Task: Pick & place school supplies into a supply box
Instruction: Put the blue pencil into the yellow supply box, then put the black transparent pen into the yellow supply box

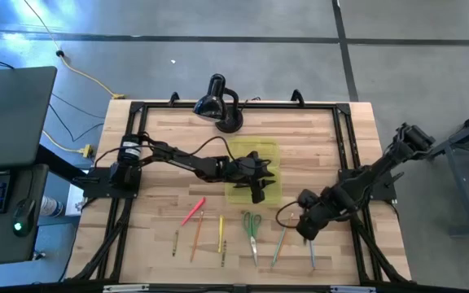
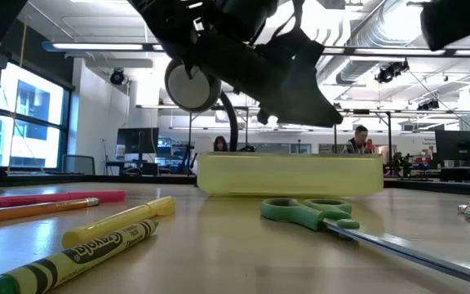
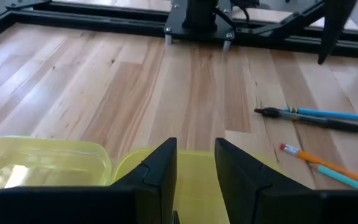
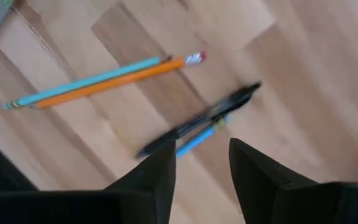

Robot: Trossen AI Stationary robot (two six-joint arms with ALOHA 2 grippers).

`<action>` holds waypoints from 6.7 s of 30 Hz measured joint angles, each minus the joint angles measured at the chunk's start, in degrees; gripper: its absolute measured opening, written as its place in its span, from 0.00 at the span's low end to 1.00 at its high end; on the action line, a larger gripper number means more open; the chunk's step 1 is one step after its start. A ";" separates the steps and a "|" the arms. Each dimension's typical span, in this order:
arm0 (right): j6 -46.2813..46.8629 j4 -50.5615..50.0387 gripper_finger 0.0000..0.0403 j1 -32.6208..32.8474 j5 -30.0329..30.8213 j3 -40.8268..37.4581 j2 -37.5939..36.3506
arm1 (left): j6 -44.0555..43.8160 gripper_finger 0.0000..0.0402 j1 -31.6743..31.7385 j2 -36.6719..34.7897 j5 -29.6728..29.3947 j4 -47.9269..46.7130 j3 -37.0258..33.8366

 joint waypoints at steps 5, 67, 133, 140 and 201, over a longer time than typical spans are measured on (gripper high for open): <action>11.71 5.25 0.32 4.18 -6.42 -4.71 3.37 | -1.56 0.34 0.00 -0.41 0.97 -0.16 0.00; 11.61 3.48 0.01 8.83 2.33 0.72 10.07 | -4.37 0.34 -0.02 -19.92 6.62 -14.34 -0.04; -62.49 32.65 0.23 -33.85 -4.55 5.66 23.12 | -6.37 0.34 0.00 -35.32 2.23 -42.99 -0.04; -66.38 33.77 0.23 -33.79 -11.29 5.66 22.31 | -6.37 0.34 0.00 -35.32 2.23 -43.73 -0.04; 2.46 10.83 0.21 0.89 -5.43 5.66 19.11 | -10.90 0.34 0.00 -35.32 -0.90 -45.06 -0.04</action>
